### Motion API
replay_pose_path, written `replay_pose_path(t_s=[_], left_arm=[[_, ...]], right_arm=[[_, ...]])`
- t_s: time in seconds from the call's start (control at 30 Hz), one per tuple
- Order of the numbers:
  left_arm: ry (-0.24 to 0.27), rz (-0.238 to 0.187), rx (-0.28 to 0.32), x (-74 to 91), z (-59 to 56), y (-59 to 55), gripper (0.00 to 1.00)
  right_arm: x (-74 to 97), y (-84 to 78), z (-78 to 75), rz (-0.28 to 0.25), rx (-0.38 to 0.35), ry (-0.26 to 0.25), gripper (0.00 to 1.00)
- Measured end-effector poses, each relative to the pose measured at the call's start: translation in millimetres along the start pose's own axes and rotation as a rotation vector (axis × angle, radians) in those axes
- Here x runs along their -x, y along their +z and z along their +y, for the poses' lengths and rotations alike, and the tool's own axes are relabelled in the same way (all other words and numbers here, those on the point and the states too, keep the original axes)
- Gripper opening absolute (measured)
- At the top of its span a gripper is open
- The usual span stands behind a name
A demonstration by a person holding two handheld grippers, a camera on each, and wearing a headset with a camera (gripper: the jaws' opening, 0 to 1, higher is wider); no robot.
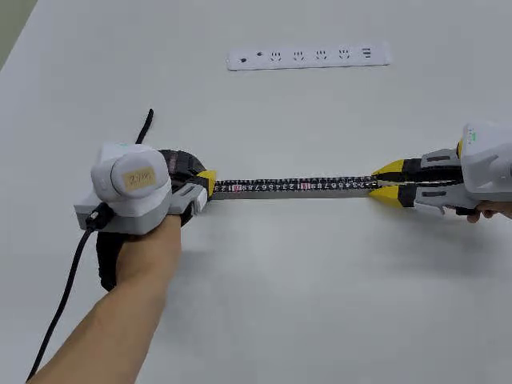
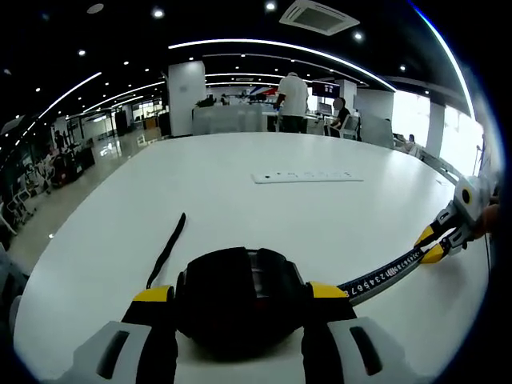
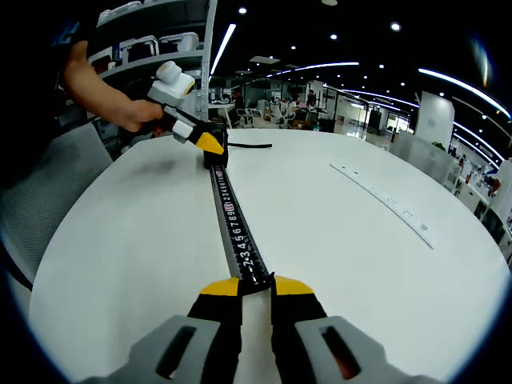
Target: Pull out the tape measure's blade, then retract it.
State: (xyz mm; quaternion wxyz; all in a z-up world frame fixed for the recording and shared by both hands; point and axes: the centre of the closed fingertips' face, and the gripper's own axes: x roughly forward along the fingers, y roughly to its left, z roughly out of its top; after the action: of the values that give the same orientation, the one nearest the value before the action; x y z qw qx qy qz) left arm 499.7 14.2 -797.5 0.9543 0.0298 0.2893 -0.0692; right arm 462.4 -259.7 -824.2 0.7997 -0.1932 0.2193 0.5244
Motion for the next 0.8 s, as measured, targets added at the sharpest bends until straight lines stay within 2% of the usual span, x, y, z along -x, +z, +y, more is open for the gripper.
replay_pose_path(t_s=[0.8], left_arm=[[-0.025, 0.020, 0.029, 0.0, 2.4, 0.5, 0.59]], right_arm=[[0.7, 5.3, 1.6, 0.001, -0.003, 0.008, 0.11]])
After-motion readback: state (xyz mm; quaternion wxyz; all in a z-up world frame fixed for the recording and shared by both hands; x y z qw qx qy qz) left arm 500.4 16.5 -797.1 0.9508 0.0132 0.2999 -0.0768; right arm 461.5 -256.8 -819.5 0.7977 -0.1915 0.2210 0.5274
